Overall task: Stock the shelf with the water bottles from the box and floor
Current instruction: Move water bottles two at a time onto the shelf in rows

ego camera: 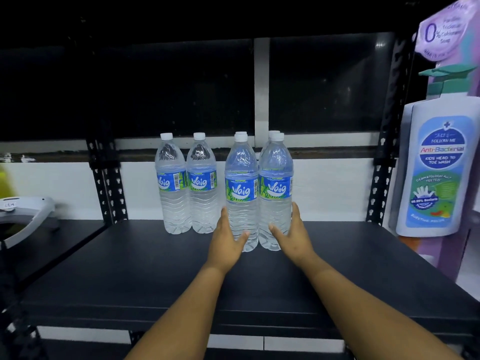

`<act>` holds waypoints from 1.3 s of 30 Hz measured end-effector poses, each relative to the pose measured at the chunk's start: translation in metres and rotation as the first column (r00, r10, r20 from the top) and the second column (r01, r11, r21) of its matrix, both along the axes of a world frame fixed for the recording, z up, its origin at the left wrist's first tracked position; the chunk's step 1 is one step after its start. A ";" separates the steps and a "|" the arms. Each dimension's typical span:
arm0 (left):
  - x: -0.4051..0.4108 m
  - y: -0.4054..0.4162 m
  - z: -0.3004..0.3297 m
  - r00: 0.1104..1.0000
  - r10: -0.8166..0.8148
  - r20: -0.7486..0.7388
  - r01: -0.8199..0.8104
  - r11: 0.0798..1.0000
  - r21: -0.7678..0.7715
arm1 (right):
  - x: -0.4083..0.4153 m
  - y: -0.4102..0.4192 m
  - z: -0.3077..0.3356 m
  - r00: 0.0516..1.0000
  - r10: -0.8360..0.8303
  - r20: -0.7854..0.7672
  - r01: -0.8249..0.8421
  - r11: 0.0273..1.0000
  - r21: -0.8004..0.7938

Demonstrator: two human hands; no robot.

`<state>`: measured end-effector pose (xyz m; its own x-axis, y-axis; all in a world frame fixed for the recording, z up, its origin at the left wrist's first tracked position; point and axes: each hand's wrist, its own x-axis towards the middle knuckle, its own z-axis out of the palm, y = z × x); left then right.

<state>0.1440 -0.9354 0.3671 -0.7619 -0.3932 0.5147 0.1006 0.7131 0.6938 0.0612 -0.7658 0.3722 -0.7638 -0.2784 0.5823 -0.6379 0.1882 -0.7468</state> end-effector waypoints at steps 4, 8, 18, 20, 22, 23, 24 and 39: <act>0.014 0.000 -0.007 0.996 -0.001 0.091 0.003 1.000 -0.020 | 0.012 0.006 -0.005 1.000 0.005 0.014 -0.007 0.996 0.085; 0.030 0.007 -0.003 0.969 0.042 0.243 -0.007 0.990 -0.142 | 0.030 0.010 -0.007 0.996 -0.084 0.043 0.068 0.954 0.292; 0.079 0.024 0.025 0.797 0.220 0.562 0.111 0.862 -0.494 | 0.081 0.026 0.013 0.972 -0.198 -0.126 0.217 0.548 0.808; 0.090 0.026 0.026 0.804 0.215 0.554 0.119 0.855 -0.505 | 0.096 0.031 0.020 0.970 -0.202 -0.134 0.222 0.521 0.824; 0.101 0.029 0.027 0.820 0.203 0.536 0.125 0.850 -0.512 | 0.110 0.035 0.023 0.969 -0.204 -0.139 0.226 0.508 0.831; 0.105 0.031 0.027 0.824 0.196 0.531 0.128 0.849 -0.513 | 0.116 0.037 0.024 0.968 -0.207 -0.142 0.230 0.505 0.832; 0.109 0.032 0.027 0.828 0.191 0.528 0.131 0.848 -0.513 | 0.122 0.038 0.025 0.967 -0.211 -0.141 0.231 0.505 0.831; 0.150 0.088 0.021 0.843 0.117 0.525 0.171 0.867 -0.467 | 0.166 0.101 0.022 0.961 -0.250 -0.118 0.236 0.521 0.820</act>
<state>0.2935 -0.8476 0.3877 -0.9720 -0.1814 0.1496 -0.1475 0.9659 0.2130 0.2277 -0.6646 0.3947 -0.8837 -0.4289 0.1872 -0.4608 0.8673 -0.1883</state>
